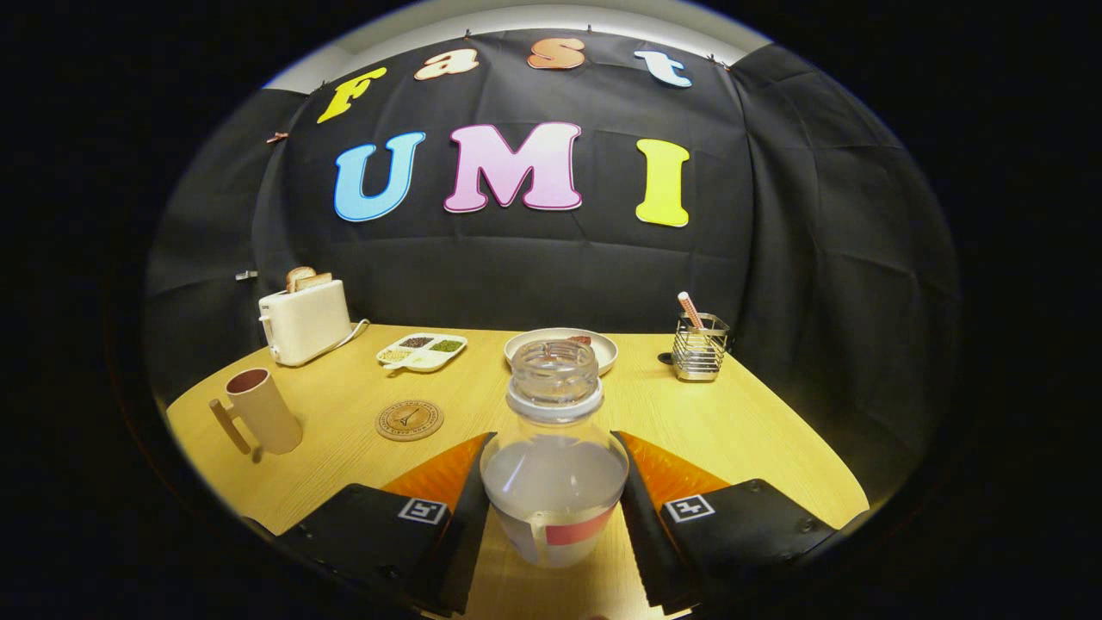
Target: Take the bottle from table, then pour the juice into the cup, finally place the bottle on the coaster
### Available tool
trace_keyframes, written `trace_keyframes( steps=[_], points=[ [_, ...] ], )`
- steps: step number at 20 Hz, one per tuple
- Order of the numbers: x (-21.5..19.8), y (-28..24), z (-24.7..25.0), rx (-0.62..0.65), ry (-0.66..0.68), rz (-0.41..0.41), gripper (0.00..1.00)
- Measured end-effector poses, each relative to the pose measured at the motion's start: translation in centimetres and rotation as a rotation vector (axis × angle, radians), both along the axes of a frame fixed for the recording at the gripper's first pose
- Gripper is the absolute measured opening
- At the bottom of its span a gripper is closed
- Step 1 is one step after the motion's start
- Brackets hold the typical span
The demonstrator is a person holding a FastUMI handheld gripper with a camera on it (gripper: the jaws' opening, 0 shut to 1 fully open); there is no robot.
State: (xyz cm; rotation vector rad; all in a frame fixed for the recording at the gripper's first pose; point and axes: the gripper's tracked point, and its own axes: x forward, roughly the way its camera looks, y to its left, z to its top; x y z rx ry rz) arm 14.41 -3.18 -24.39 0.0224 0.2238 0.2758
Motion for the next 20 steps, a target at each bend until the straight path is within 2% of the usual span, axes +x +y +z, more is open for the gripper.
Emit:
trace_keyframes(
  steps=[3, 9, 13, 20],
  points=[
    [-0.1, 0.2, 0.6, -0.048, -0.007, 0.030, 0.73],
    [0.1, 2.2, 5.2, -0.170, -0.095, 0.110, 0.73],
    [-0.1, 5.6, 8.4, -0.234, -0.144, 0.171, 0.73],
    [-1.8, 13.6, 12.0, -0.438, -0.225, 0.285, 0.73]
  ],
)
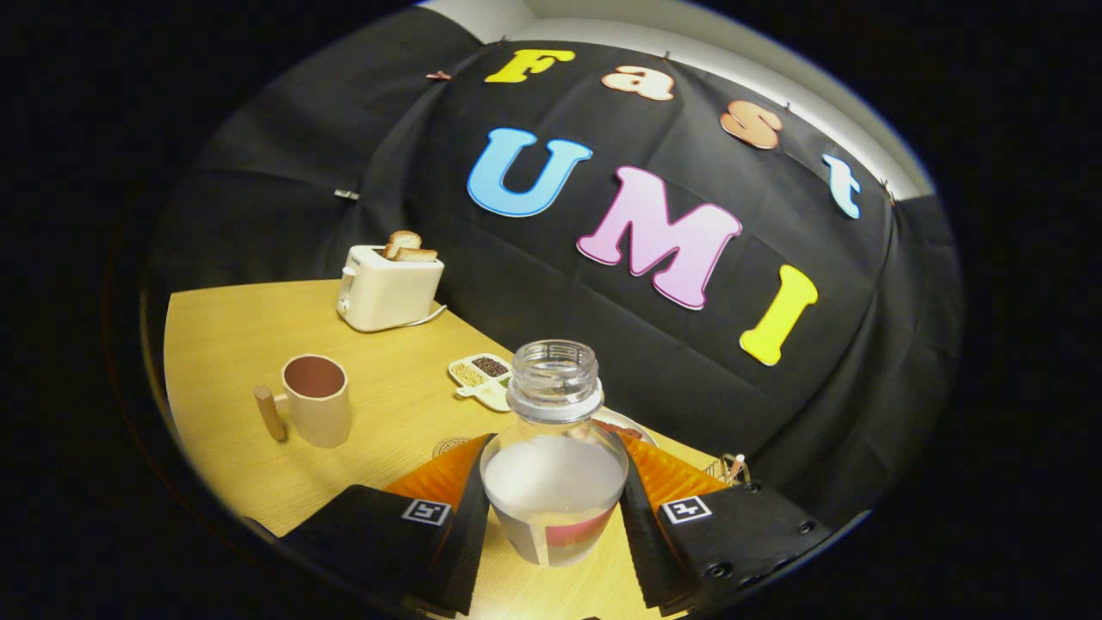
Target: Take the bottle from table, then pour the juice into the cup, finally place the bottle on the coaster
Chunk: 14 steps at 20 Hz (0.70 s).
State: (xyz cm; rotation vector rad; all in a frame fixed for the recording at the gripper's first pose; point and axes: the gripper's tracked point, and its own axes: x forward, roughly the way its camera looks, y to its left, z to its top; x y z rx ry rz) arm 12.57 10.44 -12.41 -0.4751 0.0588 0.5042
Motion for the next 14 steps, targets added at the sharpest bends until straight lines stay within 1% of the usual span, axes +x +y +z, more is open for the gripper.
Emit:
trace_keyframes(
  steps=[3, 7, 10, 14],
  points=[
    [0.2, 3.2, 0.6, -0.083, -0.056, 0.009, 0.73],
    [0.3, 6.6, -0.8, -0.147, -0.063, -0.016, 0.73],
    [0.1, 8.5, -1.7, -0.207, -0.085, -0.003, 0.73],
    [0.9, 10.7, -2.7, -0.308, -0.127, 0.025, 0.73]
  ],
)
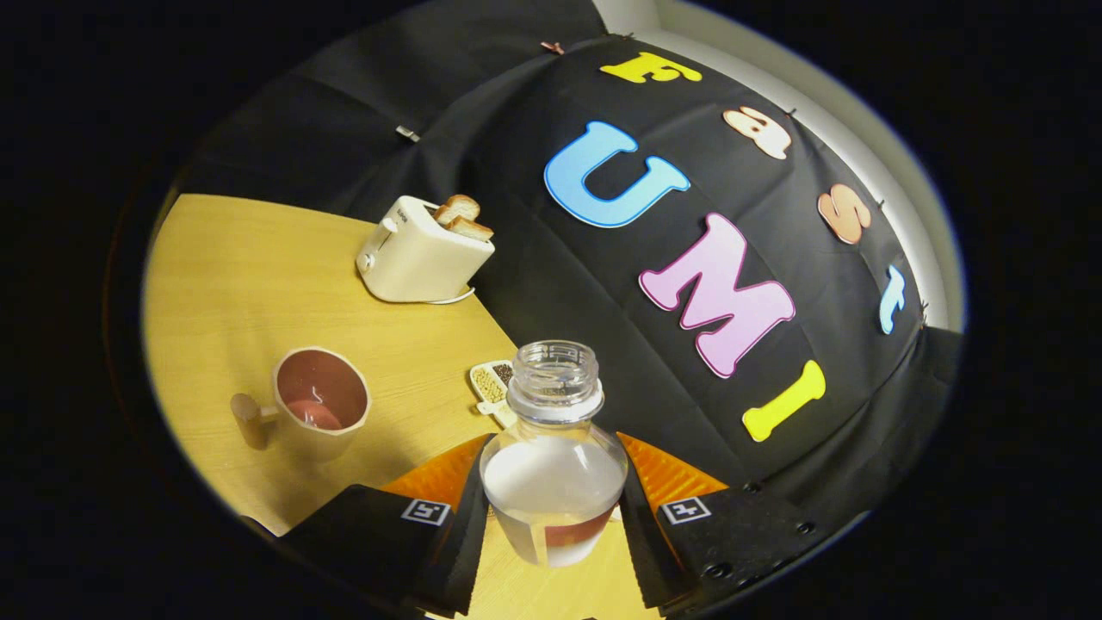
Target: Take the bottle from table, then pour the juice into the cup, finally place the bottle on the coaster
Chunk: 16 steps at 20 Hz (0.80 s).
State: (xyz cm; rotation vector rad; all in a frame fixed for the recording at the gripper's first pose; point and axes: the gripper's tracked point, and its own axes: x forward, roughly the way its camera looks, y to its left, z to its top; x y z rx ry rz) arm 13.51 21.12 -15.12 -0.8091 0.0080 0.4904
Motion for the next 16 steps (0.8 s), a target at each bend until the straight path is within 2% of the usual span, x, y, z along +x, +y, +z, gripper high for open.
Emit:
trace_keyframes(
  steps=[3, 10, 16],
  points=[
    [0.4, 1.0, -0.9, -0.098, -0.031, 0.013, 0.73],
    [-0.1, 3.4, -3.4, -0.342, -0.124, 0.113, 0.73],
    [0.1, 4.5, -6.4, -0.471, -0.150, 0.181, 0.73]
  ],
)
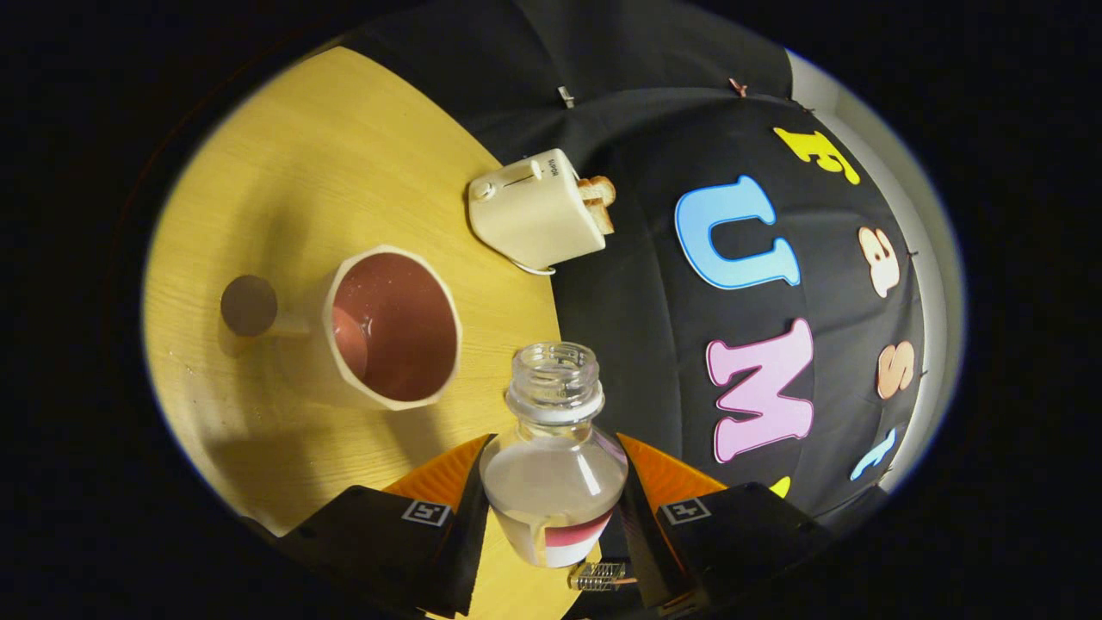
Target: Take the bottle from table, then pour the juice into the cup, finally place the bottle on the coaster
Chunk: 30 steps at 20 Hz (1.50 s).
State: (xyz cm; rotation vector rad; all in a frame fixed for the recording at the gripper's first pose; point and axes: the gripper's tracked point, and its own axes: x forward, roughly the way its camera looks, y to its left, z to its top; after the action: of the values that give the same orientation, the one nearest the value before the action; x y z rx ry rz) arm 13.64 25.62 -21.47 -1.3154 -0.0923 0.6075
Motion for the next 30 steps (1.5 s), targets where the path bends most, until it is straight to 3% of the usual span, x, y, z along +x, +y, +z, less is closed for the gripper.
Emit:
trace_keyframes(
  steps=[4, 18, 30],
  points=[
    [0.5, -0.1, -1.1, -0.059, -0.011, 0.012, 0.73],
    [0.9, 2.0, -0.7, -0.258, -0.168, 0.180, 0.73],
    [0.0, 2.6, -0.9, -0.348, -0.219, 0.260, 0.73]
  ],
)
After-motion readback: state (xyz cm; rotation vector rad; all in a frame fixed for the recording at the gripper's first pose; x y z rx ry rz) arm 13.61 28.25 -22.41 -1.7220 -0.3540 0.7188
